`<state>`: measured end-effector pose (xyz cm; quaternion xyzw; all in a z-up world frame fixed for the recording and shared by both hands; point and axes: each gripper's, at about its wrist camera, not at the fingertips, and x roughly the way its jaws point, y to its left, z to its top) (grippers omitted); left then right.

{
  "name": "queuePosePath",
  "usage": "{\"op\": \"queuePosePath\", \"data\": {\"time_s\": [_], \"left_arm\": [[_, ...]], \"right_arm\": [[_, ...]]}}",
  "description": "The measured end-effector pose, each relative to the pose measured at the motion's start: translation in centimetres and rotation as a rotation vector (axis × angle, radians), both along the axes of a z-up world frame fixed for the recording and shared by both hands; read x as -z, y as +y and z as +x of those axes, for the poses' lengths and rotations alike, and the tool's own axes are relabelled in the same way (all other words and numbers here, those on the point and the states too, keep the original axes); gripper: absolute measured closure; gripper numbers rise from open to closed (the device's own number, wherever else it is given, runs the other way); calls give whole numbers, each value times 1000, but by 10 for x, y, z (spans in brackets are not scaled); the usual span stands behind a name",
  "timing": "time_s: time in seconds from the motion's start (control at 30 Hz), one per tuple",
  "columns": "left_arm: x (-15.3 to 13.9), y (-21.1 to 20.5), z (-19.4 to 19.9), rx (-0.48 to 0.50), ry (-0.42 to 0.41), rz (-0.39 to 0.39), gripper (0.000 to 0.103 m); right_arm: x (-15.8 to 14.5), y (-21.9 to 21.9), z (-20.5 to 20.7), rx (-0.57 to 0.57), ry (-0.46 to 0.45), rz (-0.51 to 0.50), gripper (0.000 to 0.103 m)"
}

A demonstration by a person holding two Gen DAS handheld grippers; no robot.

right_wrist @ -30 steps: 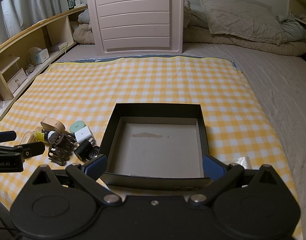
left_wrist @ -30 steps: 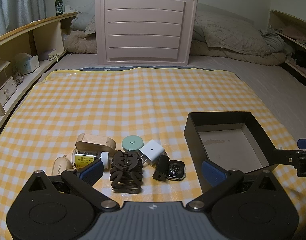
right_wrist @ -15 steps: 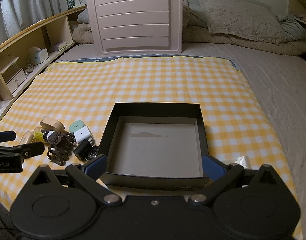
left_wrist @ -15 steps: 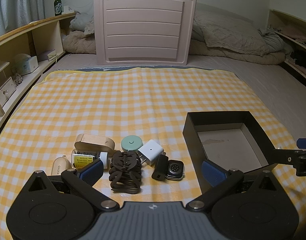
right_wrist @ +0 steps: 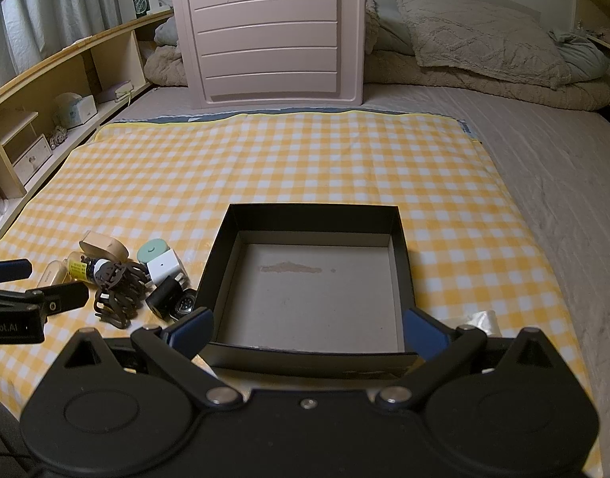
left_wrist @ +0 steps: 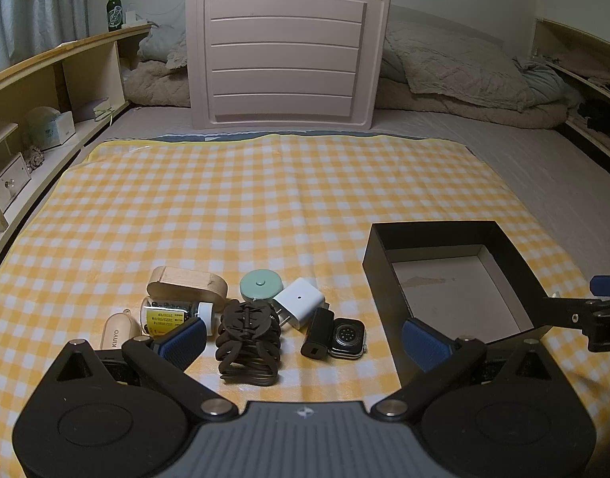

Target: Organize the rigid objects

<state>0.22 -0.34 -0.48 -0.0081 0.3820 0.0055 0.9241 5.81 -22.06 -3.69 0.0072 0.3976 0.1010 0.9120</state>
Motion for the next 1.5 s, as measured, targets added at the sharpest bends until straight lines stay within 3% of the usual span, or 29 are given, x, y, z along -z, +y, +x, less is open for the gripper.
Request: {"op": "queuePosePath", "data": {"time_s": [1.5], "left_arm": [[0,0,0,0,1,1,0]], "right_arm": [[0,0,-1,-4,3,-3,0]]}}
